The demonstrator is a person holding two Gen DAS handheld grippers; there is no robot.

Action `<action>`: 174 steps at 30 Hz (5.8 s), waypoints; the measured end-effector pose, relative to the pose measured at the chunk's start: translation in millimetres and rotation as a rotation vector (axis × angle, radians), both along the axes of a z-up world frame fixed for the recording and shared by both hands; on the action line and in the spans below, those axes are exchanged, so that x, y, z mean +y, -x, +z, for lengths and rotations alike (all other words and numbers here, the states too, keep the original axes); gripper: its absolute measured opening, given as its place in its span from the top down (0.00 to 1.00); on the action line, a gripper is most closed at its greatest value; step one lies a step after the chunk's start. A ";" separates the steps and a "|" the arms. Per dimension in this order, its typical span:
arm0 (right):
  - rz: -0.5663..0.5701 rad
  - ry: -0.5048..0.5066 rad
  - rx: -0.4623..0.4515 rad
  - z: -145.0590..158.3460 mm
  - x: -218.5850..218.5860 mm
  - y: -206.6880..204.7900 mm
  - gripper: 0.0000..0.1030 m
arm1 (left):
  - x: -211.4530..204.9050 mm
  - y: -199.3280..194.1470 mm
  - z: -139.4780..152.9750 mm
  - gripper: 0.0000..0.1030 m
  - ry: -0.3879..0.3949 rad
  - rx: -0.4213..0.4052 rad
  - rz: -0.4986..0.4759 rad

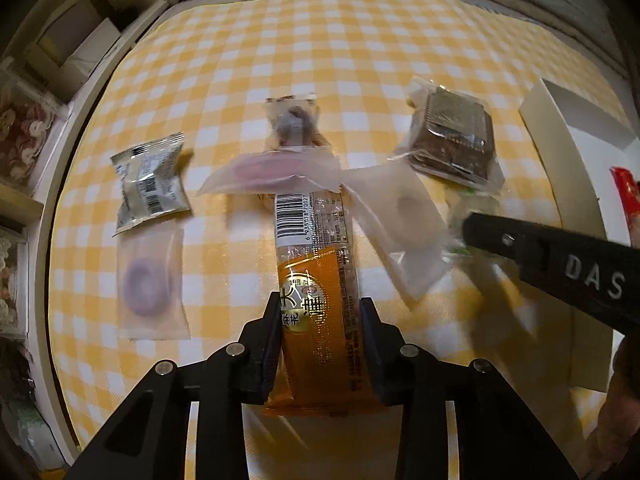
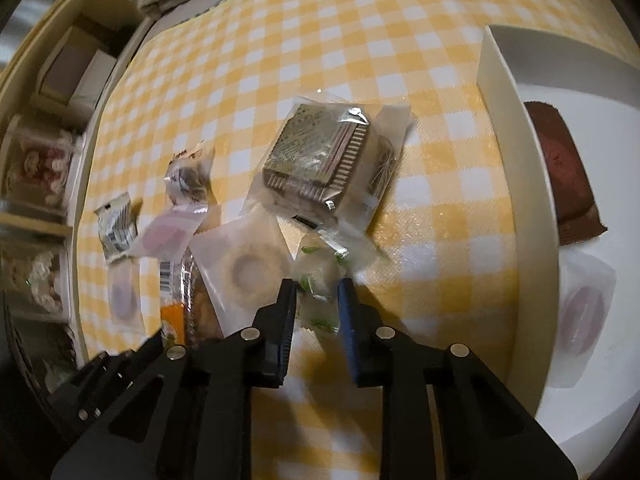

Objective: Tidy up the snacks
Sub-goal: 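Grasp the orange bar with the left gripper while the right grasps the green-print clear packet, then carry both snacks over the white tray and open both grippers to drop them, then withdraw both grippers from the tray toward the loose snacks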

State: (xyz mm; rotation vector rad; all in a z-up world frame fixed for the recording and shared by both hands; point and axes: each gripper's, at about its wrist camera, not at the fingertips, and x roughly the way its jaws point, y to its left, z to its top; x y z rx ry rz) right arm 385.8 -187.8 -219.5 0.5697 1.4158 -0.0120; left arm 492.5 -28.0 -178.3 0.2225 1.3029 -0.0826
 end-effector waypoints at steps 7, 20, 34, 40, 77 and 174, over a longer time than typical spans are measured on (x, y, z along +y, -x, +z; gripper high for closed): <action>0.049 0.027 -0.039 17.2 3.2 8.9 0.88 | 18.0 4.9 24.9 0.66 0.051 -0.049 0.041; 0.115 0.087 -0.157 62.1 10.7 20.9 0.90 | 37.1 37.9 92.9 0.66 0.144 -0.164 0.092; 0.160 0.217 -0.321 128.9 -19.5 56.4 0.90 | 25.8 68.1 148.7 0.66 0.226 -0.290 0.095; 0.128 0.232 -0.378 156.6 -50.5 80.3 0.90 | -5.9 87.0 172.2 0.66 0.261 -0.341 0.029; -0.066 0.371 -0.280 144.2 -217.2 161.1 0.89 | -214.5 34.7 78.6 0.66 0.536 -0.081 -0.235; 0.163 0.250 -0.432 150.4 -30.7 63.3 0.00 | 101.8 74.4 167.0 0.00 0.267 -0.318 0.053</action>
